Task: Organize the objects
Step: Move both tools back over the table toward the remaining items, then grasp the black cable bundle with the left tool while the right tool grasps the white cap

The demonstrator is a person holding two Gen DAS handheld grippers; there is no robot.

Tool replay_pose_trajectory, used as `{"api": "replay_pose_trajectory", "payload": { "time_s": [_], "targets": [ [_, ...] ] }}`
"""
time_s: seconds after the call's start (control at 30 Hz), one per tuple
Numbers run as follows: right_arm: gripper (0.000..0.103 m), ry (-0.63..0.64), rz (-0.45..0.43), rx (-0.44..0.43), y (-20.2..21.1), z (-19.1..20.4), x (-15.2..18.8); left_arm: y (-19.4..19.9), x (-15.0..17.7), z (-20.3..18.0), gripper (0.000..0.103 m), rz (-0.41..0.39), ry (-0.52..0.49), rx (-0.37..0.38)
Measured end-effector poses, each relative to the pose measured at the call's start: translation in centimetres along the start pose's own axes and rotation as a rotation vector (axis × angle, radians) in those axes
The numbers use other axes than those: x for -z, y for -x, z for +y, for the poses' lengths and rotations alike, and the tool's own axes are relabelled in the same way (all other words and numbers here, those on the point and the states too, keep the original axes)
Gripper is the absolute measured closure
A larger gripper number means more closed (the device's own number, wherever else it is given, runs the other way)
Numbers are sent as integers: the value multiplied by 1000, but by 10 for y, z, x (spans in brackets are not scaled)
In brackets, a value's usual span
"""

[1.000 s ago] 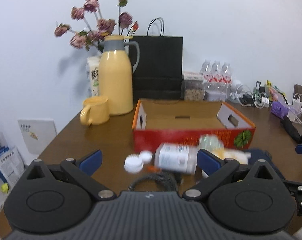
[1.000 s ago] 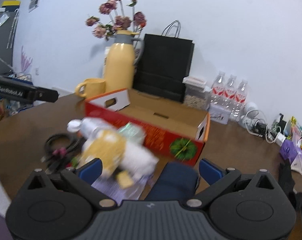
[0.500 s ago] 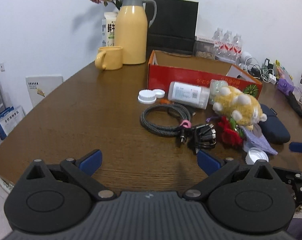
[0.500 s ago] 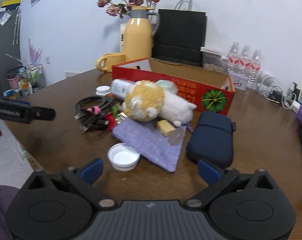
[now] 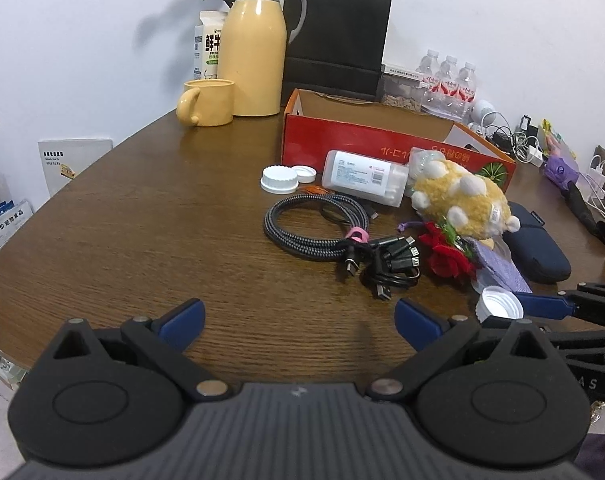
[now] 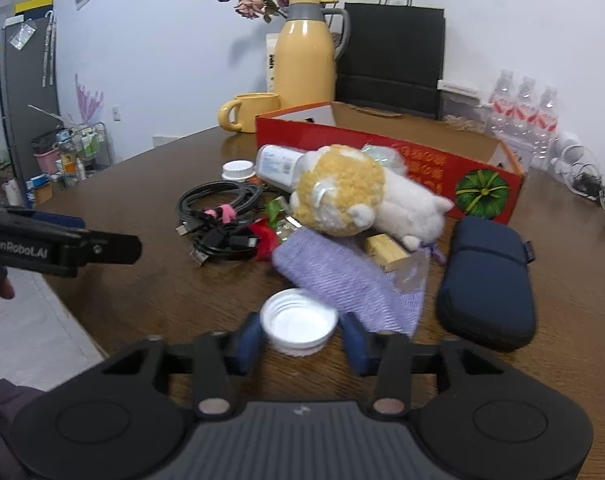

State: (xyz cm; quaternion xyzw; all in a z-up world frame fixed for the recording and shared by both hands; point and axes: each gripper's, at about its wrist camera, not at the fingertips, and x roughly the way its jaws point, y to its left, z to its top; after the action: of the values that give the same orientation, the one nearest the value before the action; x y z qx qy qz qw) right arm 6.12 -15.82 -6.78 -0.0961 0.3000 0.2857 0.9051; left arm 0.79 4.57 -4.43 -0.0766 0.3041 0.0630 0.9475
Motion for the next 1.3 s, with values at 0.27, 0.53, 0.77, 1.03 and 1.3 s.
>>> {"api": "replay_pose_trajectory", "payload": {
  "time_s": [0.27, 0.53, 0.77, 1.03, 1.3],
  "targets": [
    [65, -15, -55, -51, 14, -6, 2, -2, -1, -5, 0, 1, -1, 25],
    [65, -57, -130, -83, 33, -19, -2, -10, -4, -28, 5, 3, -35, 86],
    [65, -74, -174, -51, 40, -28, -4, -15, -10, -47, 30, -26, -91, 119],
    [65, -83, -183, -6, 38, -40, -4, -33, -19, -60, 51, -23, -136, 123],
    [65, -87, -185, 4, 33, -48, -3, -55, -21, -70, 51, 17, -170, 98]
  ]
}}
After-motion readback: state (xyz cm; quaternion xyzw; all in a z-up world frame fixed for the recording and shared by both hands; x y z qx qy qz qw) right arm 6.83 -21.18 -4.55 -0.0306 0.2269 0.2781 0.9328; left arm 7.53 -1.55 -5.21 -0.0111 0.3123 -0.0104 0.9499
